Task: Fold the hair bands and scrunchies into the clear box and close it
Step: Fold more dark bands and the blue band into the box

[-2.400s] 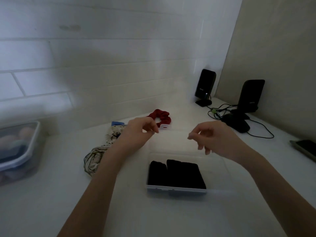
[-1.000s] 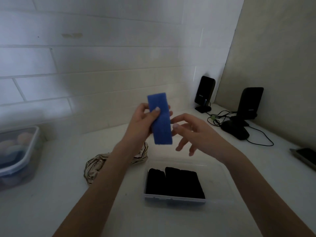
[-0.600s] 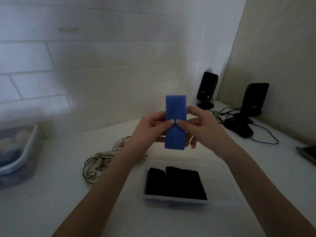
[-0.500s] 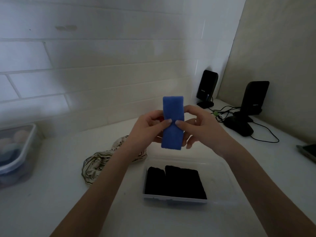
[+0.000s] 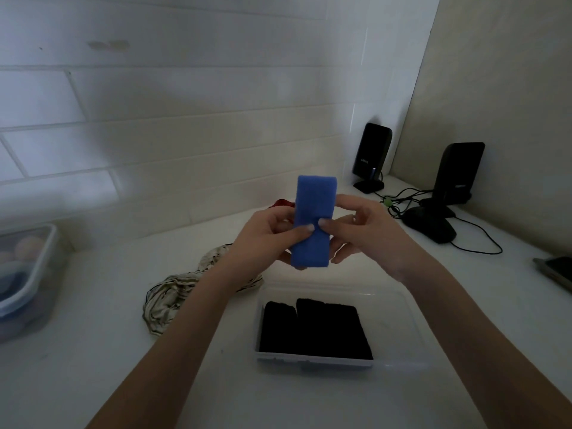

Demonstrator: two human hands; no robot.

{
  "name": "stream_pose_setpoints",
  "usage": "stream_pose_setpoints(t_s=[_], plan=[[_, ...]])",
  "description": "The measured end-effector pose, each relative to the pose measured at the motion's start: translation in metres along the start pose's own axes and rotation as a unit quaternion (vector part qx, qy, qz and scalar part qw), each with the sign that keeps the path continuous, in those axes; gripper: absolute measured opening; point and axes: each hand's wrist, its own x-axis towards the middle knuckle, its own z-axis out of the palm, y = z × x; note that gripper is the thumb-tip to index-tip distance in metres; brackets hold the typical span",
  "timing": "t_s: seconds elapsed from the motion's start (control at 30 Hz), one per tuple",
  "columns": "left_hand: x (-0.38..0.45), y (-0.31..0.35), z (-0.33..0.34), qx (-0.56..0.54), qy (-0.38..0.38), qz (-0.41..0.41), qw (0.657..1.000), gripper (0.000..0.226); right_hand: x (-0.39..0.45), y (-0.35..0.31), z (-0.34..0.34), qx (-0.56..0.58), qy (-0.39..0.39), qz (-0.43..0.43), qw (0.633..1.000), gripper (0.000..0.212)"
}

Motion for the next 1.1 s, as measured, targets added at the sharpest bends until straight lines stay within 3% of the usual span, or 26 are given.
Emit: stream_pose_setpoints(t_s=[0.13, 0.5, 0.67, 0.73, 0.87, 0.97, 1.1], plan=[[-0.001, 0.002, 0.000, -0.035, 0.015, 0.003, 0.999, 0.019, -0.003, -0.003, 0.000, -0.012, -0.013, -0.013, 1.000, 0.027], [0.002, 0.001, -0.002, -0.029, 0.004, -0.006, 1.000, 0.028, -0.001, -0.002, 0.002, -0.043, -0.033, -0.055, 0.997, 0.039], [0.009, 0.006, -0.002, -0.120, -0.018, -0.120, 0.985, 0.022, 0.002, 0.002, 0.004, -0.043, -0.006, -0.066, 0.997, 0.042], [0.008, 0.003, -0.002, -0.095, -0.039, -0.082, 0.991, 0.016, 0.001, 0.003, 0.005, -0.050, 0.010, -0.074, 0.996, 0.049], [0.002, -0.002, -0.001, -0.019, -0.027, 0.004, 0.999, 0.033, -0.001, 0.000, 0.002, 0.007, 0.010, -0.039, 0.999, 0.045], [0.005, -0.003, -0.002, -0.032, -0.001, -0.009, 0.999, 0.030, -0.002, 0.000, -0.005, 0.073, -0.026, -0.002, 0.997, 0.037], [0.008, -0.005, -0.003, -0.079, -0.035, -0.052, 0.995, 0.023, 0.001, 0.005, -0.008, 0.018, -0.057, -0.003, 0.998, 0.047]])
